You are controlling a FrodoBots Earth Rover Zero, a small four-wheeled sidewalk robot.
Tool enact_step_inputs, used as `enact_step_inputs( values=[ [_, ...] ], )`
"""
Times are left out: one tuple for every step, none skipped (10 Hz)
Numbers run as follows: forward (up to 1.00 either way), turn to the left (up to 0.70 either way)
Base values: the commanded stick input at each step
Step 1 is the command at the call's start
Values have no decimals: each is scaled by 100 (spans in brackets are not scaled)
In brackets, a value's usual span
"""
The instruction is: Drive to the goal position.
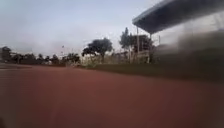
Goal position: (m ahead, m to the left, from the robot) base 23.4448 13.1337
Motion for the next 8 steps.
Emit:
enact_step_inputs(
  values=[
    [70, 0],
    [70, 0],
    [70, 0],
    [70, 0],
    [70, 0],
    [70, 0],
    [70, 0],
    [70, 0]
  ],
)
